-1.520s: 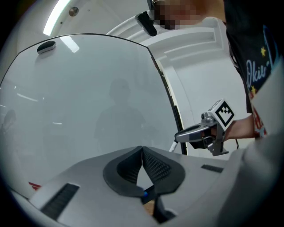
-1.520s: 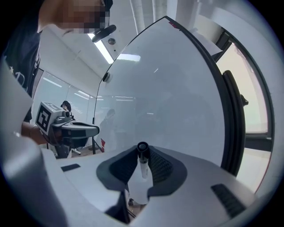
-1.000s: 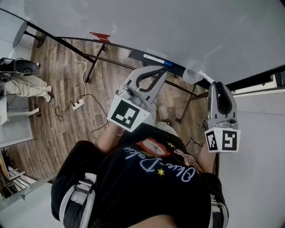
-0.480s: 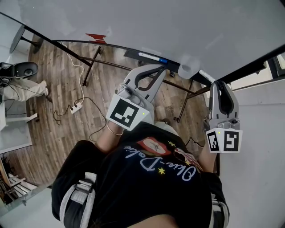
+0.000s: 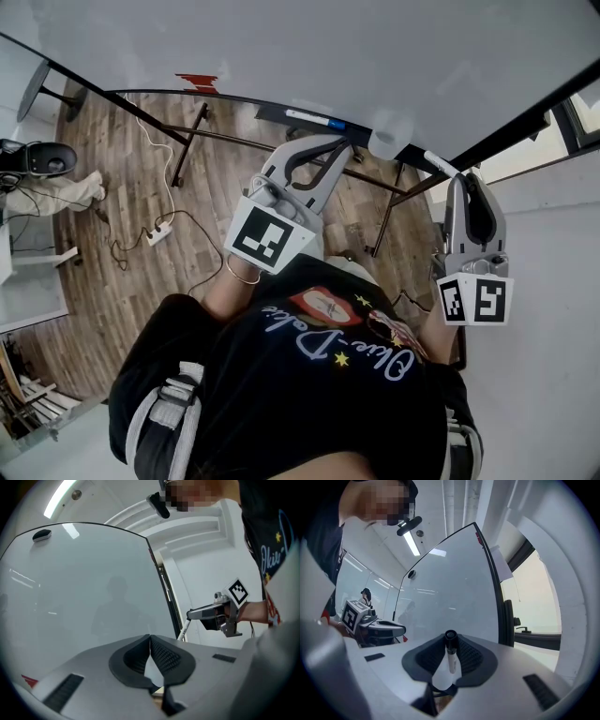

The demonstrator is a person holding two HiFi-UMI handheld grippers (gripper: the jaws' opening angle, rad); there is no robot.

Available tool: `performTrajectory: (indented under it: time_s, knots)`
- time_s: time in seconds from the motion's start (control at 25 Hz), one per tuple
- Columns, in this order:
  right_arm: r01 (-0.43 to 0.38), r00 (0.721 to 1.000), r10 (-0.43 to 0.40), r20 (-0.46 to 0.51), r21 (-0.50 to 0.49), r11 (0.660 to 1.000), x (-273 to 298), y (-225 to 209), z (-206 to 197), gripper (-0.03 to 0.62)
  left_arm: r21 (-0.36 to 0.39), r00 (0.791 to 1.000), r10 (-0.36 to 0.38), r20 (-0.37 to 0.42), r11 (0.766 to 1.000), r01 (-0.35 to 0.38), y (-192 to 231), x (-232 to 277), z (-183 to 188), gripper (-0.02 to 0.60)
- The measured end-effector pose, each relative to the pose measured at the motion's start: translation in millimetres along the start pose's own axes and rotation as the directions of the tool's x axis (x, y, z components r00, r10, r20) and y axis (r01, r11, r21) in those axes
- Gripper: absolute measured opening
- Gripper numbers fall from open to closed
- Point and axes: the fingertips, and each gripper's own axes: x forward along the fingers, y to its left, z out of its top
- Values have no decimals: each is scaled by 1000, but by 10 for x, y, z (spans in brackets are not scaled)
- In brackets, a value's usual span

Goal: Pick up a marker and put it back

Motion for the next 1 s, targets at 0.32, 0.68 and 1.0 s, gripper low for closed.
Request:
performTrajectory:
  time_s: [0.32, 0.68, 1.0]
  knots:
    - [7, 1000, -7, 7, 2, 1000, -30, 11, 19, 72, 8, 1000, -11, 14, 1000, 11, -10, 10, 33, 3]
    - [2, 1000, -2, 2, 4, 1000, -65, 33, 9, 72, -14, 1000, -10, 5, 1000, 11, -36, -18, -7, 3]
    - [-4, 1000, 4, 1, 7, 1000, -83, 27, -5, 72, -20, 1000, -2, -2, 1000, 2, -45, -31, -26, 3]
